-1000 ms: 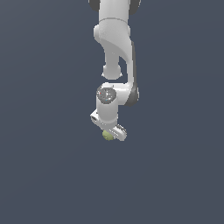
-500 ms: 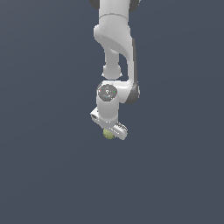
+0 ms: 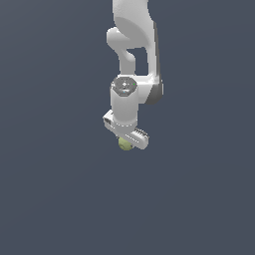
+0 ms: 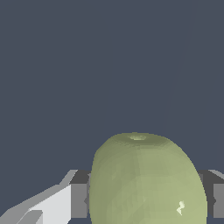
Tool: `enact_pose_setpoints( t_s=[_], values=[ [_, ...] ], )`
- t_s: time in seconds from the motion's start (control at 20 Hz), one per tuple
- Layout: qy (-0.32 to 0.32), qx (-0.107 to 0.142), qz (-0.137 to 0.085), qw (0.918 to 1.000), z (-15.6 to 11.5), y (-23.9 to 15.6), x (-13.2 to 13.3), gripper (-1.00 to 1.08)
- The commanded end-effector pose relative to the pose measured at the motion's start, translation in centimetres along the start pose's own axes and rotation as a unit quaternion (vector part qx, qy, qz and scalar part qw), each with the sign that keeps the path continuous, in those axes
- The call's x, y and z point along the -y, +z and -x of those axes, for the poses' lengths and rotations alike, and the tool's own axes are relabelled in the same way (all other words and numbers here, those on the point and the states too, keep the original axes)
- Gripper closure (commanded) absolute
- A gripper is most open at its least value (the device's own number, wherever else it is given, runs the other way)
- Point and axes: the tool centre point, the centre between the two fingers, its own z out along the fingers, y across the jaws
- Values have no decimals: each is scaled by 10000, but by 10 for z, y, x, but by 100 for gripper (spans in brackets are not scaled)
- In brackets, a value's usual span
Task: Pick up the object and move it to a goal position.
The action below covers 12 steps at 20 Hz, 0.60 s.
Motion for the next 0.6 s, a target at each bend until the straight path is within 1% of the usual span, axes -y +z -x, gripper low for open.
enact_pose_setpoints(
  t_s=[0.0, 0.55],
  values=[
    [2, -3, -4, 10000, 5, -24, 0, 108],
    [8, -8, 4, 10000, 33, -154, 0, 108]
  ],
)
